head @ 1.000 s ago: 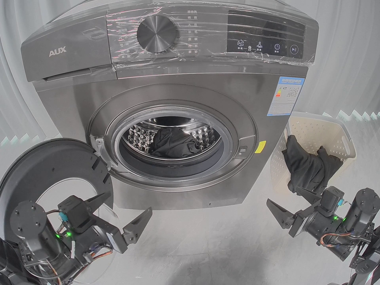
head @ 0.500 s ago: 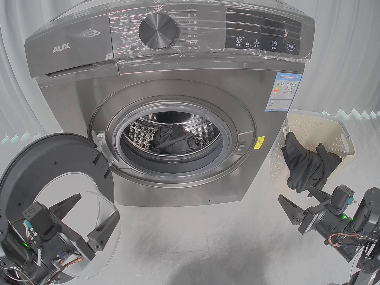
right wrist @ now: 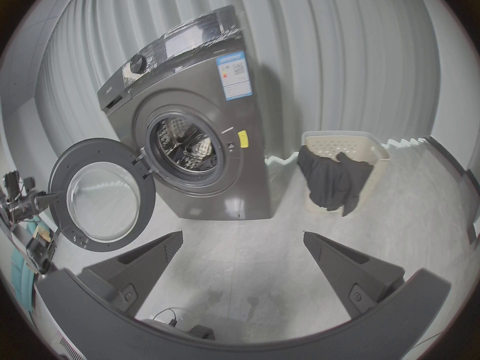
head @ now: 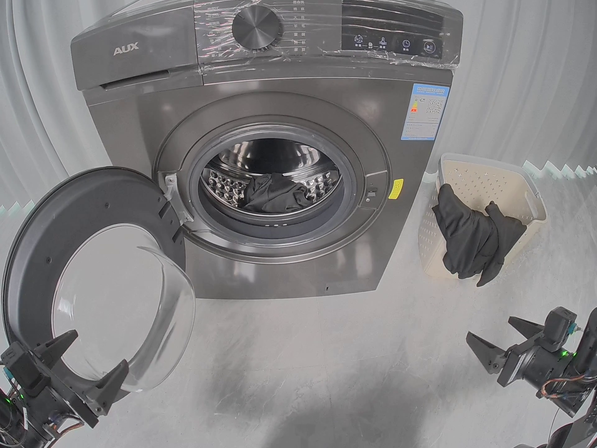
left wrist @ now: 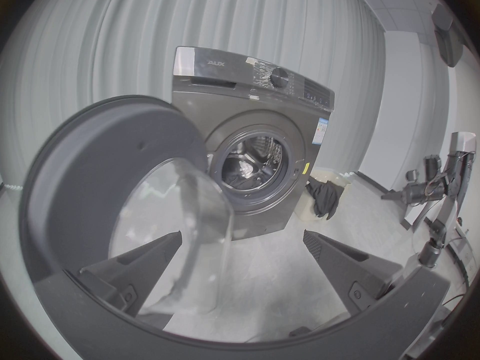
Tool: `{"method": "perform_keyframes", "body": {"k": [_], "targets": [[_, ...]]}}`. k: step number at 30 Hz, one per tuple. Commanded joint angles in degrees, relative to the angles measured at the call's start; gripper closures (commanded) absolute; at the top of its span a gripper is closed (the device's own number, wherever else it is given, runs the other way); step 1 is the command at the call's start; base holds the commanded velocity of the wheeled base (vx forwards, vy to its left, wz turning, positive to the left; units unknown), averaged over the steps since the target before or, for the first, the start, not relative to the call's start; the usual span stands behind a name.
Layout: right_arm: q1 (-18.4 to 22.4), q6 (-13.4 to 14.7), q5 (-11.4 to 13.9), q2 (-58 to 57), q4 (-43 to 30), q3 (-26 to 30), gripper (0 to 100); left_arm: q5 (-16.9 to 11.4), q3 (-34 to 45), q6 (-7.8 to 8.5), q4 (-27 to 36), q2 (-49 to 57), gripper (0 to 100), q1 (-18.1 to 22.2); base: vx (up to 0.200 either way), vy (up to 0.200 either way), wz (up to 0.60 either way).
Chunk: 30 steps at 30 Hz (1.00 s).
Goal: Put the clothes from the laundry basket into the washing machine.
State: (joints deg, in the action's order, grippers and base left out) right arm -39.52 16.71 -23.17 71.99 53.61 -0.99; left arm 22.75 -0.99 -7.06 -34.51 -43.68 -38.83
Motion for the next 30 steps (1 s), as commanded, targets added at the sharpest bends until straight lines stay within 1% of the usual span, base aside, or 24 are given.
{"method": "perform_keyframes", "body": {"k": [1, 2, 5, 6, 7, 9, 11, 13, 15, 16, 17, 18, 19, 20, 21, 22, 23, 24, 26, 27, 28, 29, 30], "targets": [[6.0, -0.4, 0.3, -10.1, -1.8, 1.0, 0, -0.2, 1.0, 1.7, 5.7, 11.9, 0, 6.6, 0.0, 0.0, 0.0], [7.2, -0.6, 0.4, -11.0, -1.8, 1.0, 0, -0.2, 1.0, 2.49, 6.4, 12.9, 0, 7.8, 0.0, 0.0, 0.0], [8.8, -1.3, 0.7, -13.7, -2.4, 1.0, 0, -0.1, 1.0, 3.02, 7.3, 15.8, 0, 11.2, 0.0, 0.0, 0.0], [8.8, -1.4, 0.8, -14.0, -2.5, 1.0, 0, -0.1, 1.0, 3.02, 7.3, 16.1, 0, 11.3, 0.0, 0.0, 0.0], [9.0, -2.6, 1.5, -18.1, -4.4, 1.0, 0, -0.1, 1.0, 3.1, 8.9, 18.7, 0, 13.6, 0.0, 0.0, 0.0], [10.3, -4.6, 3.0, -22.1, -8.0, 1.0, 0, -0.3, 1.0, 3.28, 12.8, 22.1, 0, 15.6, 0.0, 0.0, 0.0], [12.7, -6.3, 5.1, -26.8, -13.5, 1.0, 0, -1.4, 1.0, 3.19, 17.1, 25.8, 0, 17.5, 0.0, 0.0, 0.0], [14.9, -8.5, 7.3, -34.4, -21.6, 1.0, 0, -3.2, 1.0, 2.4, 21.8, 30.6, 0, 19.8, 0.0, 0.0, 0.0], [18.5, -11.1, 8.8, -41.2, -28.5, 1.0, 0, -5.4, 1.0, 1.61, 27.0, 35.9, 0, 21.9, 0.0, 0.0, 0.0], [21.1, -12.6, 9.9, -46.1, -31.7, 1.0, 0, -6.9, 1.0, 0.47, 30.5, 38.2, 0, 23.1, 0.0, 0.0, 0.0], [22.7, -13.5, 11.1, -50.2, -33.6, 0.9, 0, -8.2, 0.7, -0.94, 32.1, 39.2, 0, 23.9, 0.0, 0.0, 0.0], [24.6, -14.3, 12.7, -54.7, -35.7, 0.8, 0, -9.0, 0.5, -2.43, 32.5, 39.2, 0, 24.1, 0.0, 0.0, 0.0], [25.9, -14.8, 14.2, -57.6, -37.0, 0.7, 0, -9.4, 0.6, -2.79, 32.0, 39.0, 0, 24.1, 0.0, 0.0, 0.0], [28.2, -15.2, 15.6, -61.5, -39.4, 0.6, 0, -9.4, 0.8, -2.96, 31.2, 39.0, 0, 24.3, 0.0, 0.0, 0.0], [30.4, -15.3, 16.4, -64.3, -41.9, 0.5, 0, -9.5, 0.8, -2.7, 31.1, 38.8, 0, 24.8, 0.0, 0.0, 0.0], [32.2, -15.3, 16.5, -66.4, -44.4, 0.1, 0, -9.6, 0.8, -2.26, 31.1, 38.8, 0, 25.2, 0.0, 0.0, 0.0], [33.2, -15.3, 16.3, -67.1, -46.0, 0.0, 0, -9.6, 0.8, -1.82, 31.1, 38.7, 0, 26.1, 0.0, 0.0, 0.0], [33.7, -15.1, 16.0, -67.2, -47.7, -0.2, 0, -9.9, 0.8, -0.41, 31.2, 38.6, 0, 28.5, 0.0, 0.0, 0.0], [33.6, -15.1, 15.0, -67.0, -47.7, 0.0, 0, -10.1, 0.8, 1.52, 31.2, 38.7, 0, 31.2, 0.0, 0.0, 0.0], [33.6, -15.2, 14.0, -67.0, -47.9, 0.4, 0, -10.1, 0.8, 3.37, 31.2, 38.7, 0, 33.1, 0.0, 0.0, 0.0], [33.6, -15.3, 13.9, -67.0, -48.3, 0.6, 0, -10.1, 0.8, 4.07, 31.1, 38.8, 0, 33.9, 0.0, 0.0, 0.0], [33.6, -15.6, 13.9, -66.9, -49.2, 0.9, 0, -10.4, 0.8, 5.04, 31.2, 39.4, 0, 36.1, 0.0, 0.0, 0.0], [33.6, -16.0, 13.7, -66.9, -49.3, 0.9, 0, -11.8, 0.8, 5.48, 31.2, 40.6, 0, 38.4, 0.0, 0.0, 0.0]]}}
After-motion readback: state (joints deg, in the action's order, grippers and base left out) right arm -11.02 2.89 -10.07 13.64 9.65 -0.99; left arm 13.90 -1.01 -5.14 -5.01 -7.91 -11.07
